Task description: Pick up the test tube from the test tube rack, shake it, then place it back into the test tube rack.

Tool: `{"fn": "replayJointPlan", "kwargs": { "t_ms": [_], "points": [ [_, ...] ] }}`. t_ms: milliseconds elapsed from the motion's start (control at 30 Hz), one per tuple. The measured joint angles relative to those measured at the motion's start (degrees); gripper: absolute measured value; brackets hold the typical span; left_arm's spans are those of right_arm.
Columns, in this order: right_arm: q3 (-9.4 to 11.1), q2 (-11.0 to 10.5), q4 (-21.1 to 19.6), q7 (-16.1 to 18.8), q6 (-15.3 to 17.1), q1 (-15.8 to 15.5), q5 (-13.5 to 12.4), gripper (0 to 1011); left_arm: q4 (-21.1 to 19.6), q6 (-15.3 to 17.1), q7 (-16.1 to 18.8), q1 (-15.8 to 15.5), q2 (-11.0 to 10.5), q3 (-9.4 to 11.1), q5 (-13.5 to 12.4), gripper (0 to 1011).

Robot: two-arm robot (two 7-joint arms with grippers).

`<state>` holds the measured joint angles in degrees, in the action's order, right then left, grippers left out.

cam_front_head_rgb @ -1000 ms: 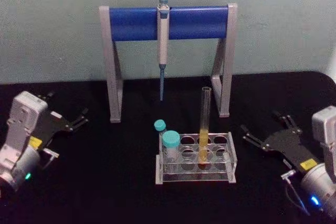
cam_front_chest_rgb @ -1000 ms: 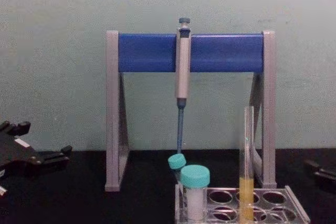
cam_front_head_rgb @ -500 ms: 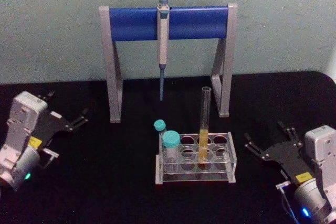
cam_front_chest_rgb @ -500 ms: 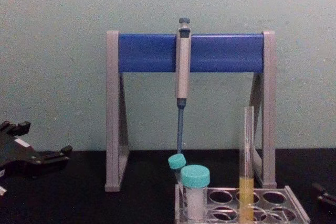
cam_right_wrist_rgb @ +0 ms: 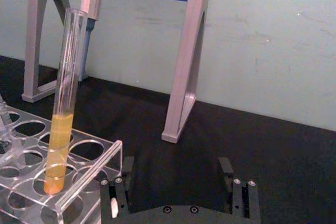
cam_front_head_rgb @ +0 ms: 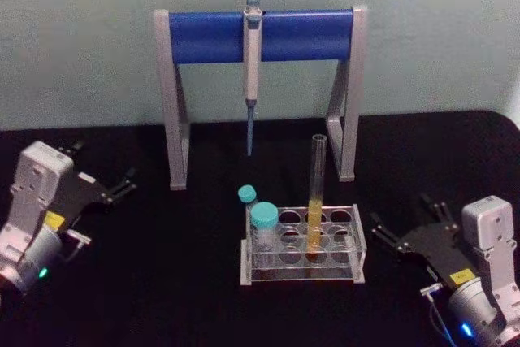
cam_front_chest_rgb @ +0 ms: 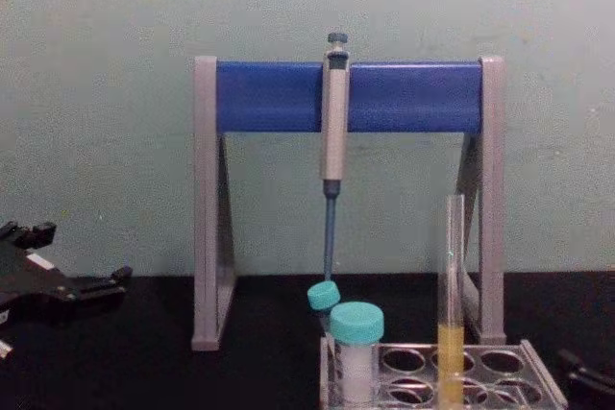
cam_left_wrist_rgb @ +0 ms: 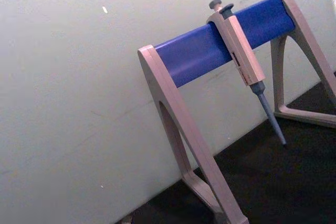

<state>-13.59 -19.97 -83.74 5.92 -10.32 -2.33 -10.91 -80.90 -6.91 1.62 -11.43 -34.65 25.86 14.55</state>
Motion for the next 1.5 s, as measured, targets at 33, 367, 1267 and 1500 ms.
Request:
{"fn": "replayJointPlan", "kwargs": {
  "t_ms": [33, 367, 1267, 1500],
  "points": [
    [0.0, 0.0, 0.0, -0.01, 0.0, -0.01, 0.0, 1000, 0.0, 0.0, 0.0, 0.0, 0.0, 0.0, 0.0, 1010],
    [-0.02, -0.05, -0.06, -0.18, -0.11, -0.09, 0.0, 1000, 0.0, 0.0, 0.0, 0.0, 0.0, 0.0, 0.0, 1010],
    [-0.09, -0.1, -0.13, -0.37, -0.27, -0.17, -0.04, 1000, 0.0, 0.0, 0.0, 0.0, 0.0, 0.0, 0.0, 1009],
    [-0.09, -0.1, -0.13, -0.37, -0.27, -0.17, -0.04, 1000, 0.0, 0.0, 0.0, 0.0, 0.0, 0.0, 0.0, 1010]
  ]
}}
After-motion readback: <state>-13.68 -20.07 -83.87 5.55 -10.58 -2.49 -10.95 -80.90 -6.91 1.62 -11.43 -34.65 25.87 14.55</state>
